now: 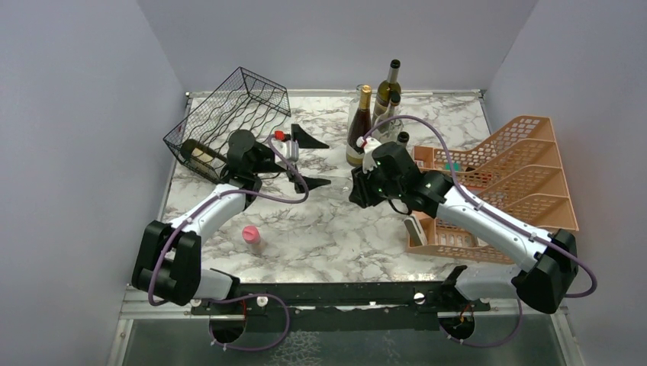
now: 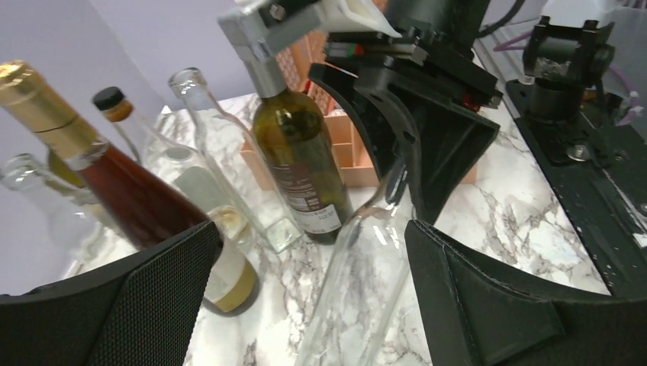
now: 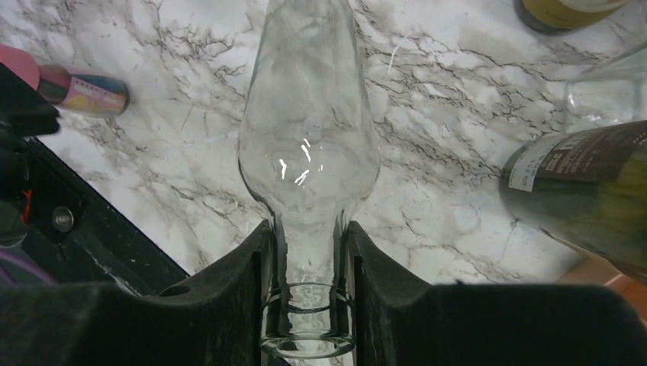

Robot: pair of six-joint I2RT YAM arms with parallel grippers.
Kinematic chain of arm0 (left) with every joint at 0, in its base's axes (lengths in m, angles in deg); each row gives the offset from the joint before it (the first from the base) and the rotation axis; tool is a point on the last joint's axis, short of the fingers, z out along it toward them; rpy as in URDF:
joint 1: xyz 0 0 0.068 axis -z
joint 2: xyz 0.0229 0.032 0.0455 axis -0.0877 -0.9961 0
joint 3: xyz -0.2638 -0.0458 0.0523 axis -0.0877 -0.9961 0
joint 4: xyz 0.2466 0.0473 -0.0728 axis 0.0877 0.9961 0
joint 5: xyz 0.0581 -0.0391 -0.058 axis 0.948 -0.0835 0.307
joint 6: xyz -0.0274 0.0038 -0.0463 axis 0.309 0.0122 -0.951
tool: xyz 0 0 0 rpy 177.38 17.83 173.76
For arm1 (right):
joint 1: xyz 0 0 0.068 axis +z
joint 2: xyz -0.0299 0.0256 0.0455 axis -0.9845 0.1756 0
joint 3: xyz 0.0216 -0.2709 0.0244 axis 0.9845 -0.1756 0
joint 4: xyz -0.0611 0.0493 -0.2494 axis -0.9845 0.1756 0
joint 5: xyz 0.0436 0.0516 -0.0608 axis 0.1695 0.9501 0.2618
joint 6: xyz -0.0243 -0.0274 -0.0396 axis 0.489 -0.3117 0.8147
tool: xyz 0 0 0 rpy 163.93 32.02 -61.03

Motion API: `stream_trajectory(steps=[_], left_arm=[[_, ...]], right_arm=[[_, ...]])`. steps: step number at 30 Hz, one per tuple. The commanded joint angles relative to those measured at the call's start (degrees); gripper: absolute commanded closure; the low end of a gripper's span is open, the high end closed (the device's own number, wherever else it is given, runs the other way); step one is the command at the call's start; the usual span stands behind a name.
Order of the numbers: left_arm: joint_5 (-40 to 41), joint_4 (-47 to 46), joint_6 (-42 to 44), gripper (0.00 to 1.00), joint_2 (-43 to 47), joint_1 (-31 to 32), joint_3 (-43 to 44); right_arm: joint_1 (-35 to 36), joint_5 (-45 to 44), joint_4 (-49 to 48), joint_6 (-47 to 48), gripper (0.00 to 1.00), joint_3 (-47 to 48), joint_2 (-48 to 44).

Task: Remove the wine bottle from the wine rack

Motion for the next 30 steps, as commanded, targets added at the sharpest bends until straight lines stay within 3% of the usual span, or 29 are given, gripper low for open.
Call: stream_trajectory(steps=[1,11,18,27,30], left_arm=[[-1.77,2.44,4.89,0.01,-1.39,3.49,-0.19],[9.45,13.09,18.76,0.01,-3.83,14.64,0.03],[16.0,19.0,25.07,0.04,-7.19,17.86,1.33],[18.15,20.11,28.32,0.36,-6.93,17.89,2.25],[18.34,20.07,27.75,0.52,-7.04,17.86,2.99]], right_arm=[[-0.27,-1.49,0.01,-0.23,0.99,1.3,-2.71],[-0.25,0.59,4.3,0.76,0.99,6.53,-3.67],[-0.26,2.16,5.54,1.75,0.99,7.57,-4.88],[-0.27,2.42,7.71,3.15,0.99,8.3,-5.74],[-0.25,1.95,7.45,2.6,0.97,8.07,-6.26]])
